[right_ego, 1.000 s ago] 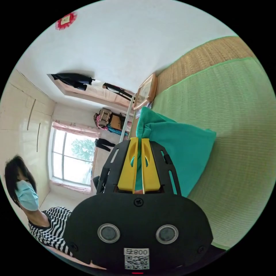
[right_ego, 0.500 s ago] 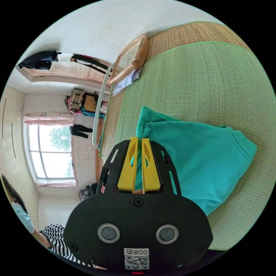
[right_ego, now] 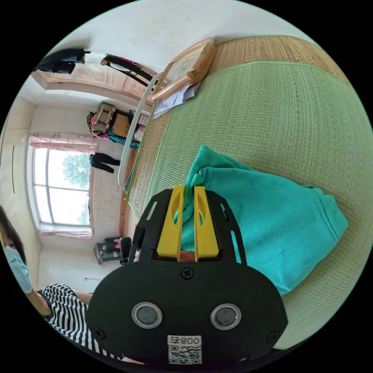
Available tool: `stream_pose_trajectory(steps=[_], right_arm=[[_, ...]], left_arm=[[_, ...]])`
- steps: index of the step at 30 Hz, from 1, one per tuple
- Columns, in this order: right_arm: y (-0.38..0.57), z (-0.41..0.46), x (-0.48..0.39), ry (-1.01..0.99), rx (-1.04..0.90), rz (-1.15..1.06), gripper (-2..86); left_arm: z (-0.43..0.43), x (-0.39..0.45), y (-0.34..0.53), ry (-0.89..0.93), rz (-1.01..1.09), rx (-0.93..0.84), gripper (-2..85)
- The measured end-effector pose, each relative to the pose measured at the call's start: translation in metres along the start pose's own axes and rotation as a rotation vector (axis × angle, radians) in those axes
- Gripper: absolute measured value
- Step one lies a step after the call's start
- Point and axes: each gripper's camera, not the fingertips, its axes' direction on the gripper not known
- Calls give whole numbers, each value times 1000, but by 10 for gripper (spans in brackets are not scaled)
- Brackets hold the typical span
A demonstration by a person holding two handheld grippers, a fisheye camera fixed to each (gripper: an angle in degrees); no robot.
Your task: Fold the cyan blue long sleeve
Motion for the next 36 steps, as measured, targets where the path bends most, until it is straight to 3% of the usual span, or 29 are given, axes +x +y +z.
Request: stream_pose_trajectory(steps=[8,15,23,28,36], right_arm=[[-20,-1,-41,4,-33,-61,10],[-37,38,-63,282,-193,-110,2],[-33,11,-99,211,-220,-162,6],[54,-40,-156,290,-212,-301,32],[218,-55,-192,467,-229,-231,86]], left_arm=[[-29,54,-3,-45,133,33,2],[-2,69,-16,-285,172,-75,1],[3,90,-6,-299,217,-90,1],[14,93,-3,-373,226,-129,1],[33,109,16,-422,262,-133,3]])
